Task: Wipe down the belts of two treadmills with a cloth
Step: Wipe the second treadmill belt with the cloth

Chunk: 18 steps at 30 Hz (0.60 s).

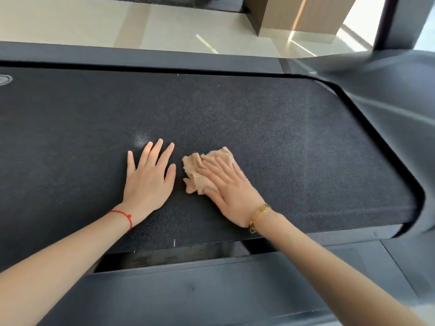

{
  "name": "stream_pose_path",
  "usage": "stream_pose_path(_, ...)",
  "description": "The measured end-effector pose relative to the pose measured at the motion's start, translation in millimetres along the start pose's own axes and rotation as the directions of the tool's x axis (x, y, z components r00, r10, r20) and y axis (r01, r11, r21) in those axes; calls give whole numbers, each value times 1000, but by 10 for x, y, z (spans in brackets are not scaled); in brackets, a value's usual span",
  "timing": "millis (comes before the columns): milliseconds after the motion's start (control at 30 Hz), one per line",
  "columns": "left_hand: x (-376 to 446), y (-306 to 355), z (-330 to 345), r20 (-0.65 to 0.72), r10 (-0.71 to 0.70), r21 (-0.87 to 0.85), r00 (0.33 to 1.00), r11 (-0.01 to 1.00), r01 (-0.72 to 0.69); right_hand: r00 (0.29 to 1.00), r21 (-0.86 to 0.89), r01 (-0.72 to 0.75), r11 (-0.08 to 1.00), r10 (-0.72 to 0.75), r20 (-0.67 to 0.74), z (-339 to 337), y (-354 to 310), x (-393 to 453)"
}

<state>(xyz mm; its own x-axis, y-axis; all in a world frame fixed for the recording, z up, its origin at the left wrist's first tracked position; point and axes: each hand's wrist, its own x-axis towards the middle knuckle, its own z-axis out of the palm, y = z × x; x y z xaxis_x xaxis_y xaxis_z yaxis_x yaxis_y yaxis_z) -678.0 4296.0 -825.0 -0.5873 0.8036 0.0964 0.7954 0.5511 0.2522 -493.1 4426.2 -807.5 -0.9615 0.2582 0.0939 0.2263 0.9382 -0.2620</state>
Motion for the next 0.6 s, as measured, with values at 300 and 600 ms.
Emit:
stream_pose_path(300, -11, 29, 32, -42, 0, 0, 999, 1000, 0, 908, -153, -413, 898, 394, -139, -138, 673, 259)
stream_pose_path(600, -56, -176, -17, -10, 42, -7, 999, 999, -42, 1000, 4, -11, 1000, 10, 18, -1, 144, -200)
